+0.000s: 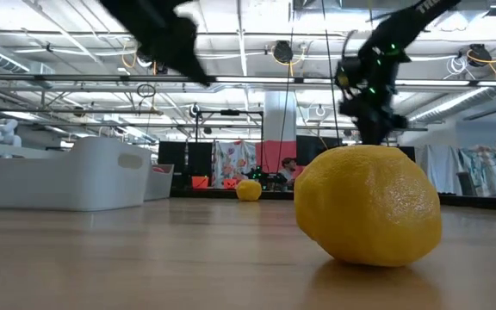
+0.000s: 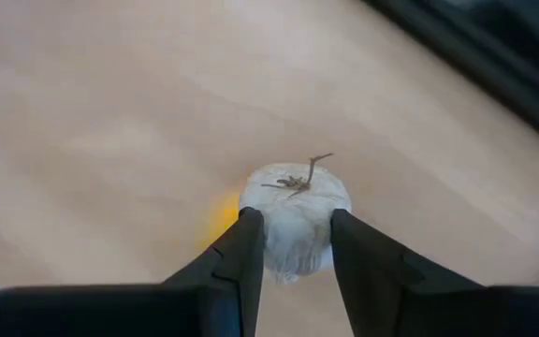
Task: Sort produce into baskets
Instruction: Put the white garlic into the white bin
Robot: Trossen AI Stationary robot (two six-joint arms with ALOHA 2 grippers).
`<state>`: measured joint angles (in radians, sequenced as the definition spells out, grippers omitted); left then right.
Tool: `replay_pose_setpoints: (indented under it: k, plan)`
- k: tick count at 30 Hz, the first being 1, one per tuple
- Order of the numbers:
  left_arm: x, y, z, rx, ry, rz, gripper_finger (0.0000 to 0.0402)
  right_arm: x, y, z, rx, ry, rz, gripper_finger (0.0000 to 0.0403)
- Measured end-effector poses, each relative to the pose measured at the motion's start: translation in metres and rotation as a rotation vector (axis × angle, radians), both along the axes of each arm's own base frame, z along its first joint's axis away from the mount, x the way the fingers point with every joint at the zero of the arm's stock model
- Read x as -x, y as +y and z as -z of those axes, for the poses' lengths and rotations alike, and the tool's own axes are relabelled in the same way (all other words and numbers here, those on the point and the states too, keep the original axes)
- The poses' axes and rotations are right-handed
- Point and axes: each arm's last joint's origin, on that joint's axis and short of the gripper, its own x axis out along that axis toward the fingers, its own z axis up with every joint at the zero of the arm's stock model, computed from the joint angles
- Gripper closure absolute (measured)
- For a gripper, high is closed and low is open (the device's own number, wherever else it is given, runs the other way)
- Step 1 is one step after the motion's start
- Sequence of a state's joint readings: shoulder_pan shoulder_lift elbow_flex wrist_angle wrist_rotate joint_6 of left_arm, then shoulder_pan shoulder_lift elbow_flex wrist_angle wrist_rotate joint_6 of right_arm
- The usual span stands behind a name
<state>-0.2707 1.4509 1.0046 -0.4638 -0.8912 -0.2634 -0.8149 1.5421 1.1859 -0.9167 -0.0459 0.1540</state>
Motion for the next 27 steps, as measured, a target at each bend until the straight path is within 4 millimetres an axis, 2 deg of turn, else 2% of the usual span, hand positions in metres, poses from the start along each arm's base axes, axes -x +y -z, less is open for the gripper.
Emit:
replay_pose_setpoints:
  k: [6,12,16,21,27]
  plan:
    - [0.038,0.013,0.011,-0.047,0.060,-0.315,0.0155,-0.056,0.034,-0.020,-0.019,-0.380,-0.244,0.0293]
    - [0.072,0.025,0.006,-0.126,-0.084,-0.573,0.0155,-0.115,0.094,-0.029,0.072,-0.584,-0.503,0.0293]
    - [0.083,0.028,0.016,-0.141,-0.106,-0.620,0.0155,-0.154,0.136,-0.031,0.179,-0.763,-0.613,0.0293]
    - [0.092,0.033,0.025,-0.130,-0.087,-0.673,0.0155,-0.198,0.175,-0.013,0.353,-0.943,-0.654,0.0293]
    - [0.098,0.038,0.022,-0.118,-0.123,-0.751,0.0155,-0.232,0.191,0.025,0.398,-1.140,-0.617,0.0293]
